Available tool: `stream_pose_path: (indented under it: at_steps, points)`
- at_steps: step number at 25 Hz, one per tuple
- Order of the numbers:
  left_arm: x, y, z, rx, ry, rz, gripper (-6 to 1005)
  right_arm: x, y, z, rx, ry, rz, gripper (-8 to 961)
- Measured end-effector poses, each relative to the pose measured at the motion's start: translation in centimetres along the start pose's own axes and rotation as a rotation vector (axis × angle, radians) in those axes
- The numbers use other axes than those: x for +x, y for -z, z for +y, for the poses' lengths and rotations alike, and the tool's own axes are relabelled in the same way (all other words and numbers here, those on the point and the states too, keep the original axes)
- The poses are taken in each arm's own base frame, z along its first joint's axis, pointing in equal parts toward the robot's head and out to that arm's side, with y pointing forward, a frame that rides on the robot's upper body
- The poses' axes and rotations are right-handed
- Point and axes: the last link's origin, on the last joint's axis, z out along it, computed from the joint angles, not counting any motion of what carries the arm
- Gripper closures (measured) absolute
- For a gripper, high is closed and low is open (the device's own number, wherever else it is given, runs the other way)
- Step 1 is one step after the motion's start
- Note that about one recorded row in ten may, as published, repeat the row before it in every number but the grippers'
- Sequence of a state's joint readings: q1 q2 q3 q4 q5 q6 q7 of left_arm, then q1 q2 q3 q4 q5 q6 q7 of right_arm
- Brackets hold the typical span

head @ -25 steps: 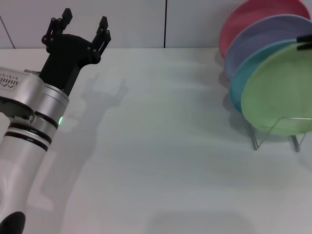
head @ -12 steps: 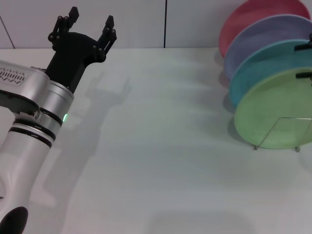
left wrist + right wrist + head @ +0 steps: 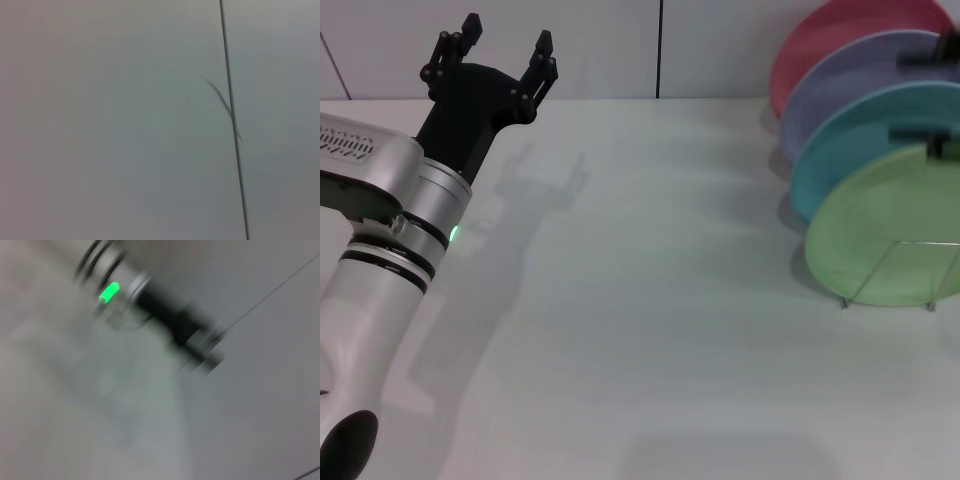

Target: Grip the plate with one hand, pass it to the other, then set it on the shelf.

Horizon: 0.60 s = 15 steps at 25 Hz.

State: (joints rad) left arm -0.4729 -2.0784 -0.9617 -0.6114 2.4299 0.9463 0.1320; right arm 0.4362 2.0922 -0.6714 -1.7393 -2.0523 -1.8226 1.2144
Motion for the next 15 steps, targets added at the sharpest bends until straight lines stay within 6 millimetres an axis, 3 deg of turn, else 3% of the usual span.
stream_pose_path:
  at_steps: [1,2,4,5,6,7,8,10,11,12,15]
  points:
    - [0.0,0.0,-0.1,0.001,-0.001,0.000,214,-1.1,1.5,-1.4,0.146,-0.005,-0.108,381]
    - [0.0,0.0,-0.1,0.001,-0.001,0.000,214,-1.1,1.5,-1.4,0.146,-0.005,-0.108,381]
    - [0.0,0.3,-0.3,0.008,-0.003,0.005,214,-1.2,3.5,-2.8,0.317,-0.032,-0.200,381]
    - [0.0,0.4,-0.4,0.012,-0.003,0.005,214,-0.8,4.5,-3.2,0.392,-0.057,-0.231,381]
    - [-0.2,0.9,-1.0,0.035,-0.006,0.005,214,0.9,7.4,-3.5,0.597,-0.154,-0.319,381]
    - [-0.2,0.9,-1.0,0.035,-0.006,0.005,214,0.9,7.4,-3.5,0.597,-0.154,-0.319,381]
    - [-0.3,1.1,-1.3,0.045,-0.007,0.005,214,2.4,9.2,-3.0,0.711,-0.228,-0.378,381]
    - [-0.5,1.9,-2.2,0.076,-0.011,0.008,214,5.5,12.8,-0.8,0.933,-0.360,-0.493,381]
    - [-0.7,2.6,-3.0,0.106,-0.017,0.011,214,8.8,15.8,3.1,1.165,-0.477,-0.588,381]
    - [-0.7,2.6,-3.0,0.106,-0.017,0.011,214,8.8,15.8,3.1,1.165,-0.477,-0.588,381]
    - [-1.1,3.6,-4.0,0.140,-0.028,0.009,214,12.8,16.9,10.3,1.442,-0.640,-0.605,381]
